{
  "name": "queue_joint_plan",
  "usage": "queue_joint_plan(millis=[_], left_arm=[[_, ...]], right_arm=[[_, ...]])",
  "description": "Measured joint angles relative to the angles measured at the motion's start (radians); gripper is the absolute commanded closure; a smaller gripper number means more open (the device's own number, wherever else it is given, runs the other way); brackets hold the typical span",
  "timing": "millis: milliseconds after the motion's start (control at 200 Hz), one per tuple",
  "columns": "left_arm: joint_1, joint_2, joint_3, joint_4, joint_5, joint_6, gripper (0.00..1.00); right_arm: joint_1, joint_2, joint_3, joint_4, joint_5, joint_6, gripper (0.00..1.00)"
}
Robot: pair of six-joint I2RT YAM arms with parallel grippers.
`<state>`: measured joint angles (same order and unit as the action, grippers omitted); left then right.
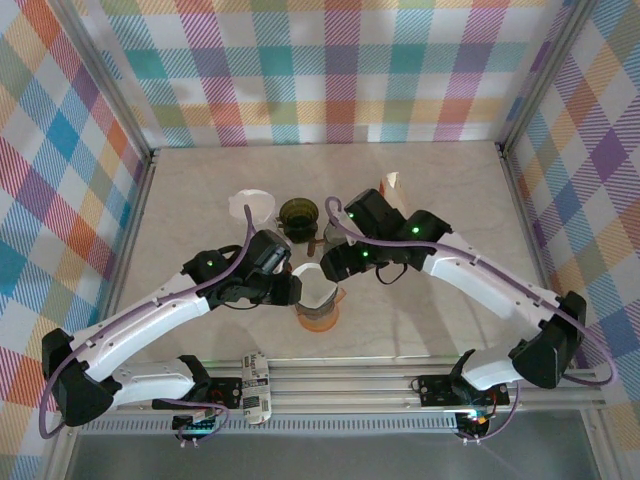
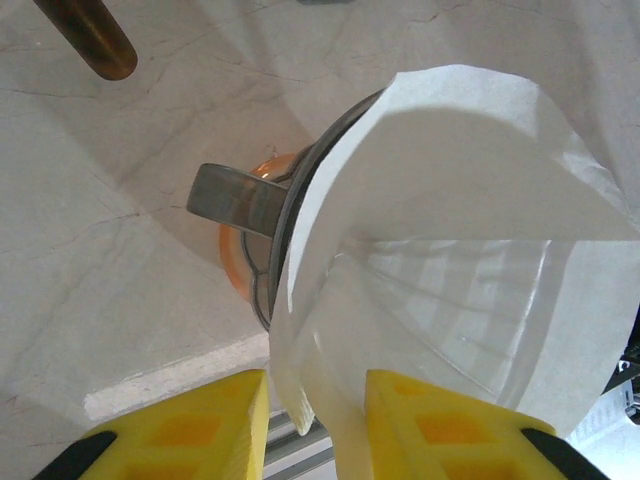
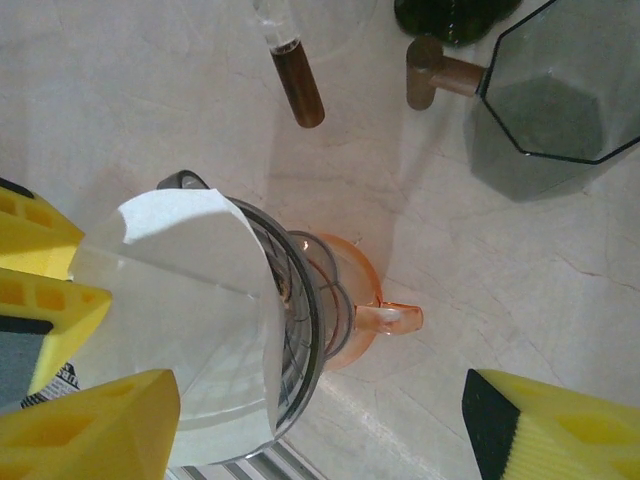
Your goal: Place the coffee filter in the dripper
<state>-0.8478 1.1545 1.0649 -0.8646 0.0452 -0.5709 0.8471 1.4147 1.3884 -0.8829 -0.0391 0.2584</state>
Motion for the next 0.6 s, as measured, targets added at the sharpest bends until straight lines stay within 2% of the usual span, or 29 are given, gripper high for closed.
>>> queue_joint_plan(millis=[100,205,415,600], left_arm=[[0.003,0.004,0.0,0.0,0.0,0.005,0.68],[0.006,0.005,0.0,0.0,-0.001,0.008,0.68],[0.006,0.005,0.0,0.001,-0.001,0.008,0.68],[0.006,0.009,0.0,0.002,-0.001,0.008,0.68]], right_arm=[[0.0,0.032,0.003,0.002,-0.016,-0.013,0.26],[0.0,0.061,0.003,0.006,-0.032,-0.024,0.3],[0.0,0.088,0.003,0.032,-0.049,-0.034,0.5],[0.0,0.088,0.003,0.044,-0.052,-0.04,0.62]])
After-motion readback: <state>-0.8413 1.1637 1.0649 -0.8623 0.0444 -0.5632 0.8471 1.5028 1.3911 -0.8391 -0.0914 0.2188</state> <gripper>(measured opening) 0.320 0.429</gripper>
